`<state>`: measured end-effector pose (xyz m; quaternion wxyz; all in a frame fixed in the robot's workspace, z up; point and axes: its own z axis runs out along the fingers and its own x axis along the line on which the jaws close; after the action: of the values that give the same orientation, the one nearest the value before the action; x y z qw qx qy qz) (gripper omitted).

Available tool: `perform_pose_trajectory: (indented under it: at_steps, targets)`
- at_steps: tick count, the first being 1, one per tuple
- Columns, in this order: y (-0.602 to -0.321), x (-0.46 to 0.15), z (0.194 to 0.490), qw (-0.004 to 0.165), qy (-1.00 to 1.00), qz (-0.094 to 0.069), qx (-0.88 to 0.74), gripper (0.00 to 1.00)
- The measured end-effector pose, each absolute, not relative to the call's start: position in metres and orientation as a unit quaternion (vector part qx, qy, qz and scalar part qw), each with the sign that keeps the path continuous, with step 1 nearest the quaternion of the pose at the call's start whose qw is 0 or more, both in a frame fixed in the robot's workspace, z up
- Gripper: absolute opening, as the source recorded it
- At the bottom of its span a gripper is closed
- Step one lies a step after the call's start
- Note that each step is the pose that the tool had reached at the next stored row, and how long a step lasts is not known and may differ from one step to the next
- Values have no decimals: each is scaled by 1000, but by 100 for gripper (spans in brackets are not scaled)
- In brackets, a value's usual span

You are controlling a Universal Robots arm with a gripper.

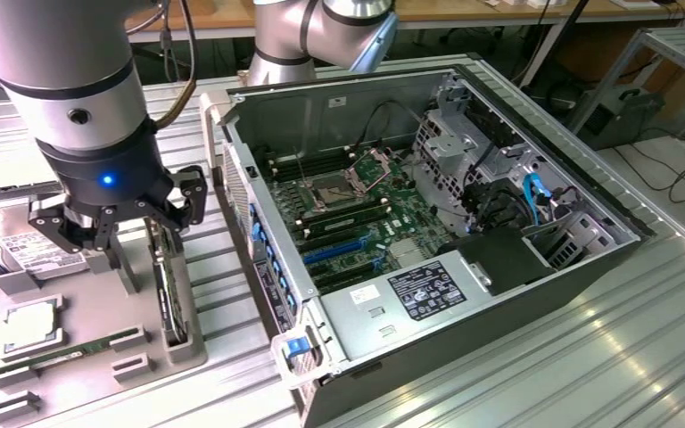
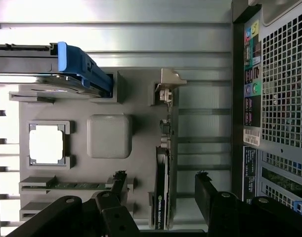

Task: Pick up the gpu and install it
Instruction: 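Pick up the gpu and move the gpu toward the slot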

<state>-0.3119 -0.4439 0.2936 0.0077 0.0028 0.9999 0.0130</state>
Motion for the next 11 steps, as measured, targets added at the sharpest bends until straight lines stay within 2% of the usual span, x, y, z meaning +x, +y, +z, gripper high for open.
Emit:
perform_pose_trajectory:
  at_steps: [11]
  targets:
    - [-444, -312, 283, 8, 1000, 13, 3, 66]
